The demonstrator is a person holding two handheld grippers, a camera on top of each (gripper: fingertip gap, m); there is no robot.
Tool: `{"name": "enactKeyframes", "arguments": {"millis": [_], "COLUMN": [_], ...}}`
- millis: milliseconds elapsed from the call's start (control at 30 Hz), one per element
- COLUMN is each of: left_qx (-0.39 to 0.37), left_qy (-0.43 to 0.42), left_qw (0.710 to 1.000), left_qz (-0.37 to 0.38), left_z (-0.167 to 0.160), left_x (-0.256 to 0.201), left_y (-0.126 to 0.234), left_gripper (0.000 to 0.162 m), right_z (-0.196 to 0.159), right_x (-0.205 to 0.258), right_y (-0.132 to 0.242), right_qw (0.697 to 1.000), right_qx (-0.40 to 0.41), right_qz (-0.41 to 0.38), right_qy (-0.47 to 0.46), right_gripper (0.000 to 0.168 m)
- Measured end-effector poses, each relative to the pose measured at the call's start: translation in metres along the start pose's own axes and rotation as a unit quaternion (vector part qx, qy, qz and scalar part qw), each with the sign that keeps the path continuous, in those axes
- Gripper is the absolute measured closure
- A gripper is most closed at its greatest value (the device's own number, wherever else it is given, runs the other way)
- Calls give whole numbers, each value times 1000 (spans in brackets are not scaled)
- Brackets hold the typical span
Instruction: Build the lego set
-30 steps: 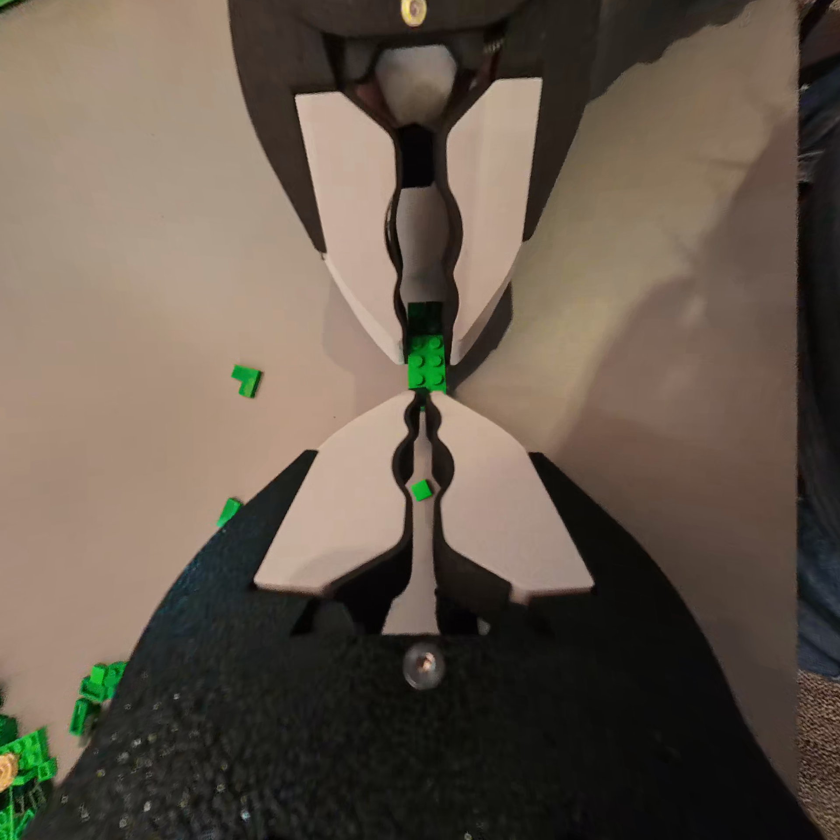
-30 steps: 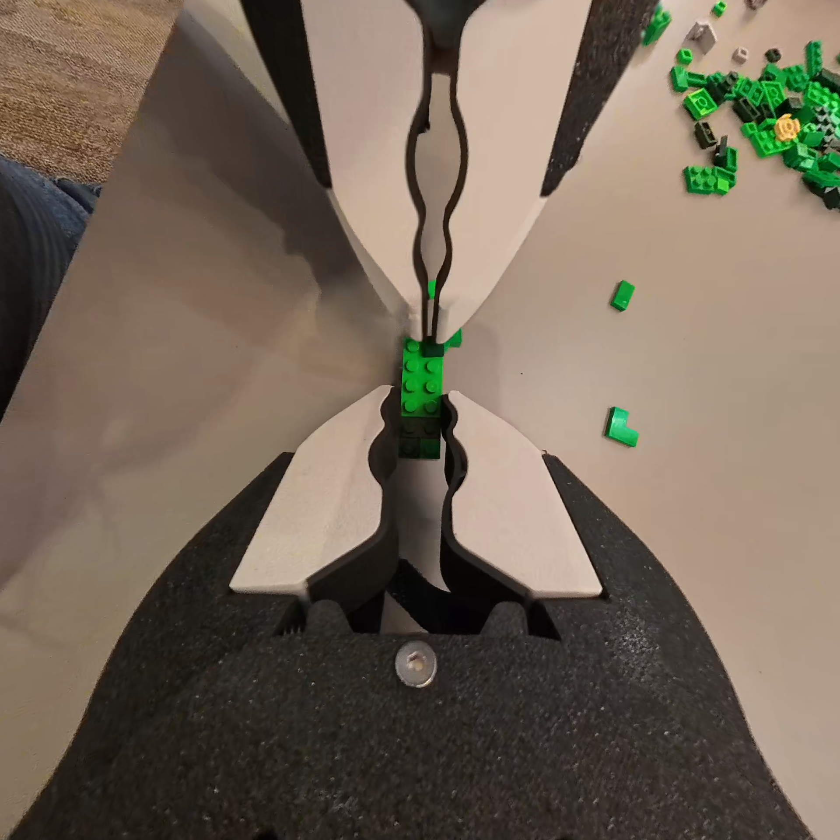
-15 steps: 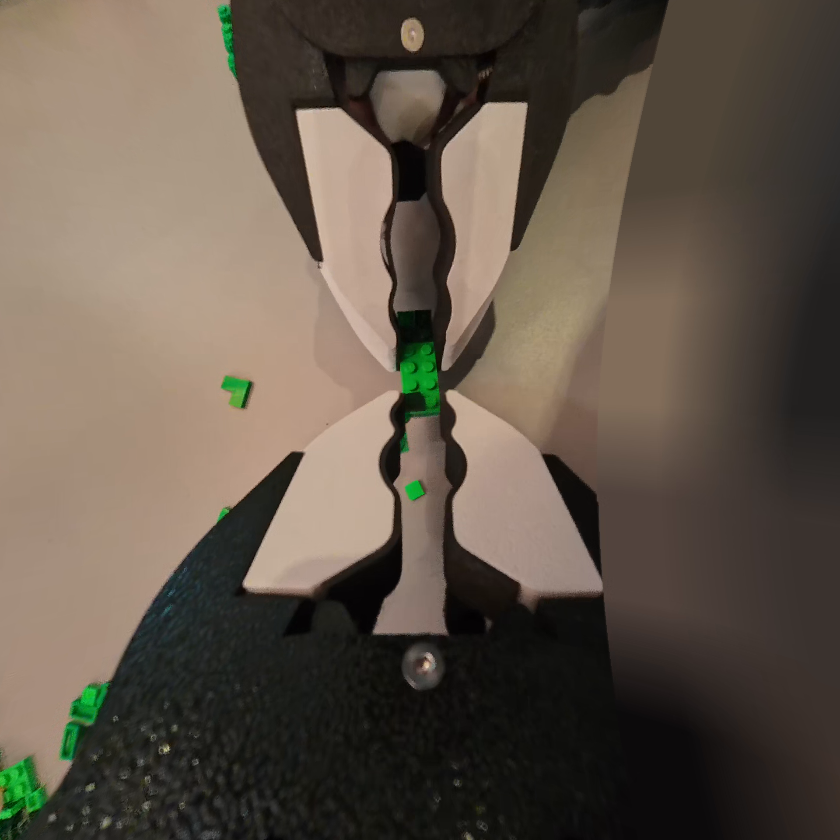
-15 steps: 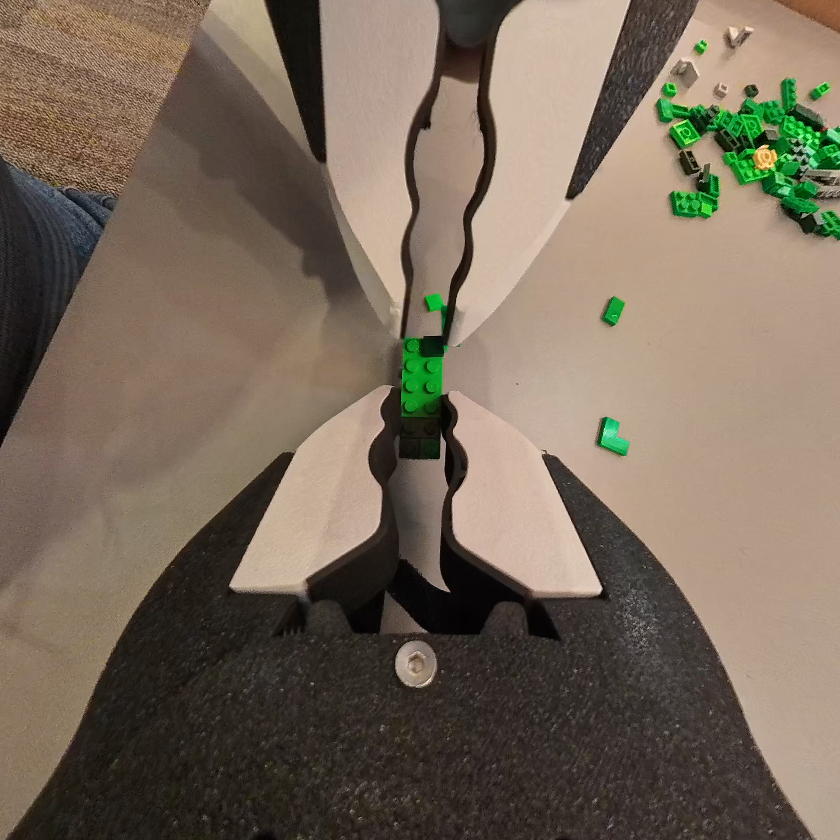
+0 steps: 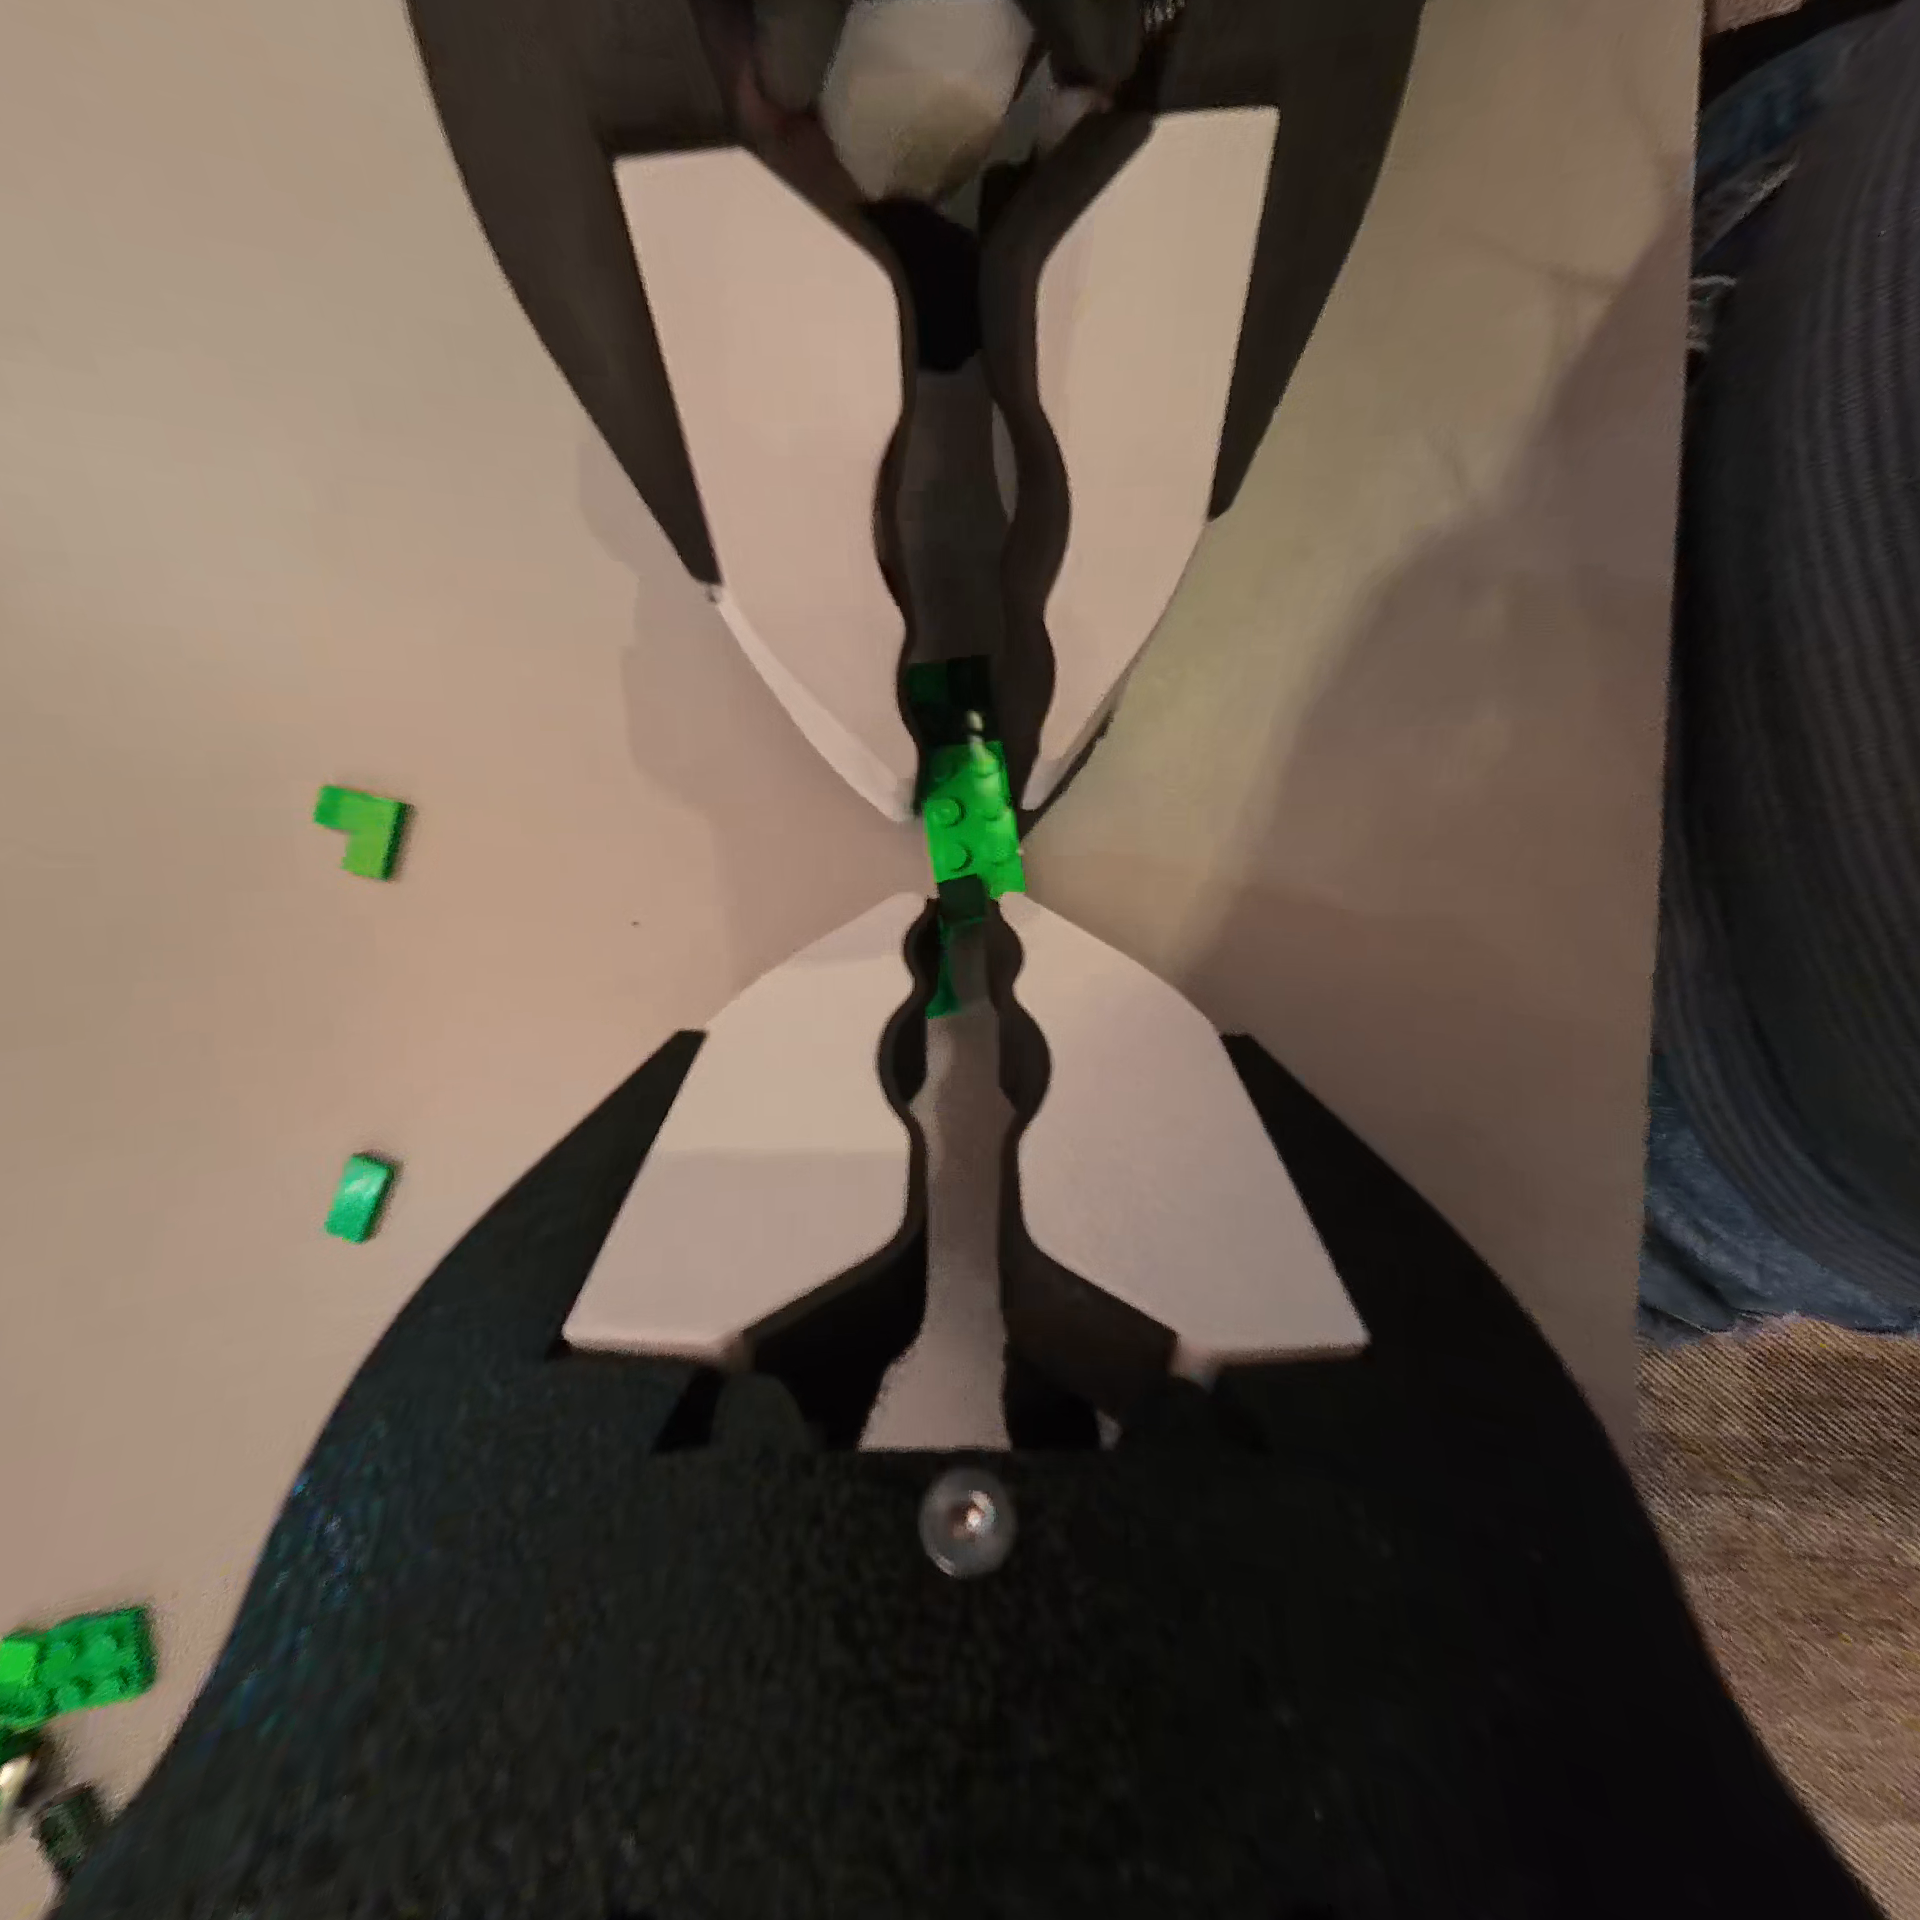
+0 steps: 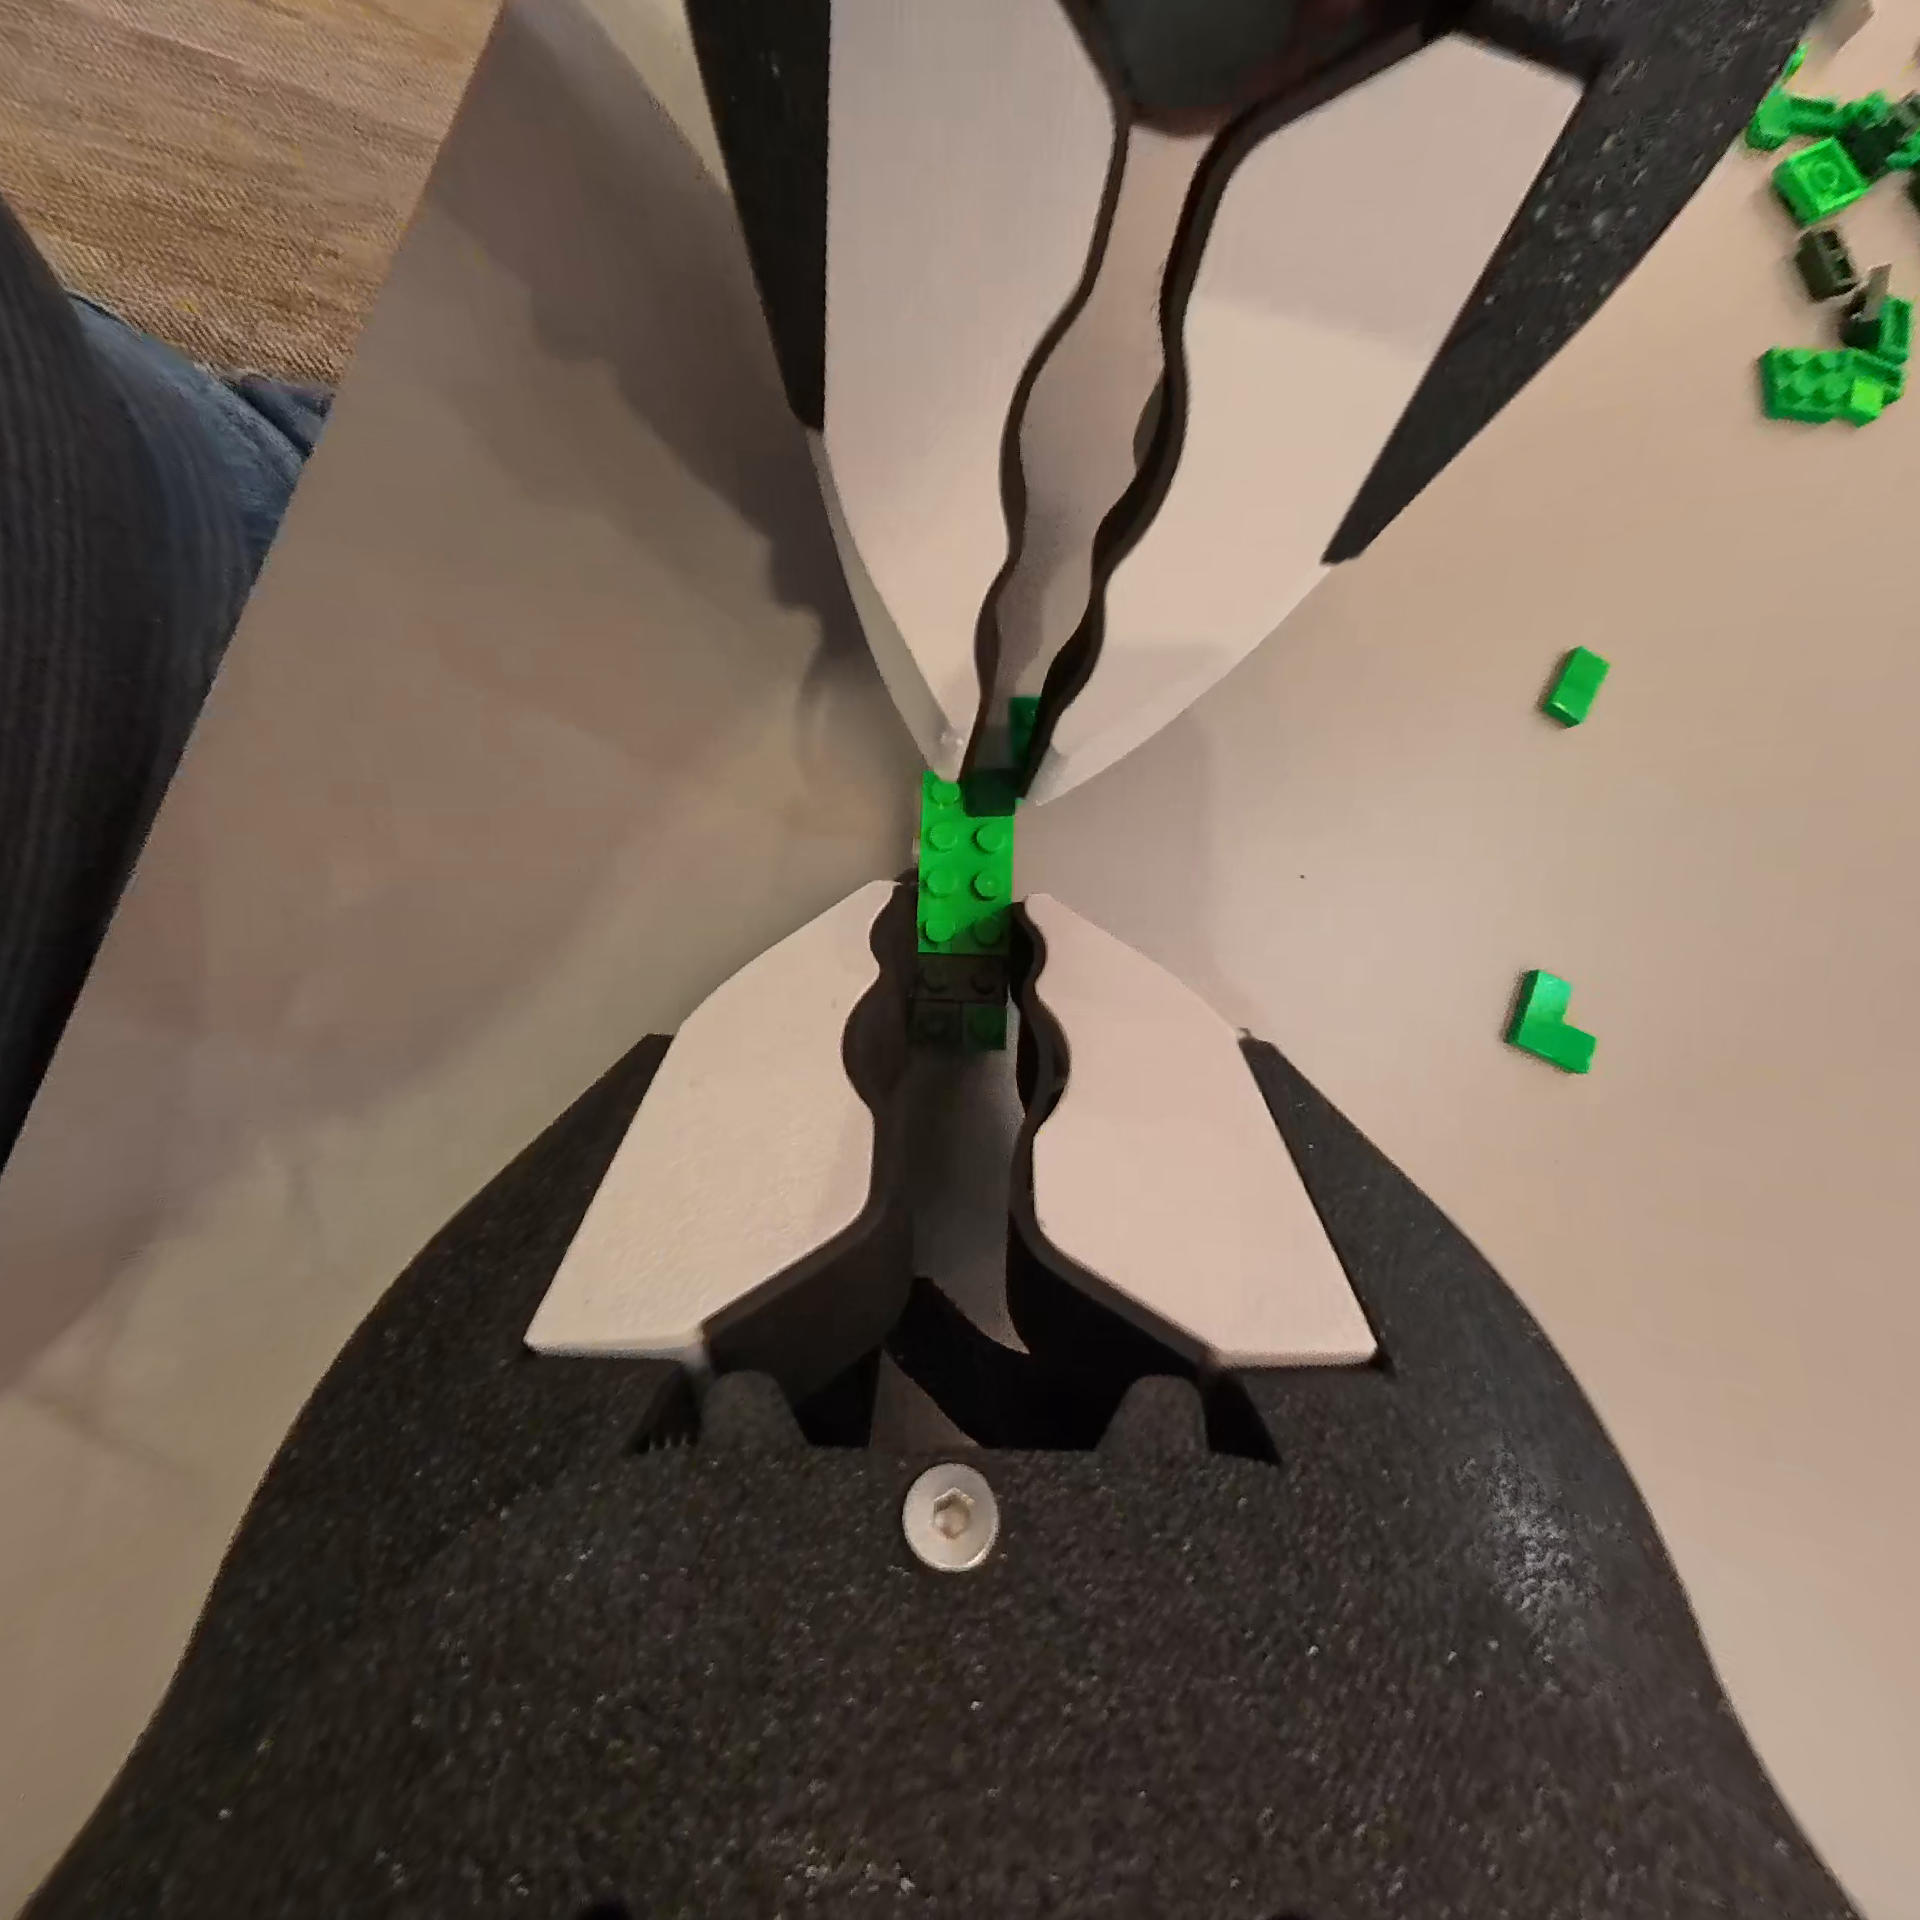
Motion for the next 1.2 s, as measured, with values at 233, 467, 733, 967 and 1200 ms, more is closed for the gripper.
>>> {"name": "enactKeyframes", "arguments": {"millis": [233,467,733,967,1200], "left_qx": [8,15,20,43,67], "left_qy": [16,13,2,-31,-65], "left_qw": [1000,1000,999,998,993], "left_qz": [-18,-18,-25,-43,-71], "left_z": [0,1,0,1,3], "left_x": [0,2,1,2,4], "left_y": [-1,-1,0,-1,-1], "left_gripper": [154,154,155,155,155], "right_z": [-1,-1,0,-1,-1], "right_x": [-1,-2,-1,-2,-2], "right_y": [0,0,-1,-2,-2], "right_qw": [1000,1000,1000,1000,999], "right_qx": [0,1,-4,-14,-20], "right_qz": [13,7,13,21,25], "right_qy": [-18,-16,-15,-13,-6], "right_gripper": [152,152,152,152,152]}}
Point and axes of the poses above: each gripper's, where its closed fingertips meet, y back along the fingers, z out of its top, x = y × z across the jaws, the point moved 4 cm from there along y, back along the fingers, and after that the axes turned 8 degrees about y, right-handed, at the moved point
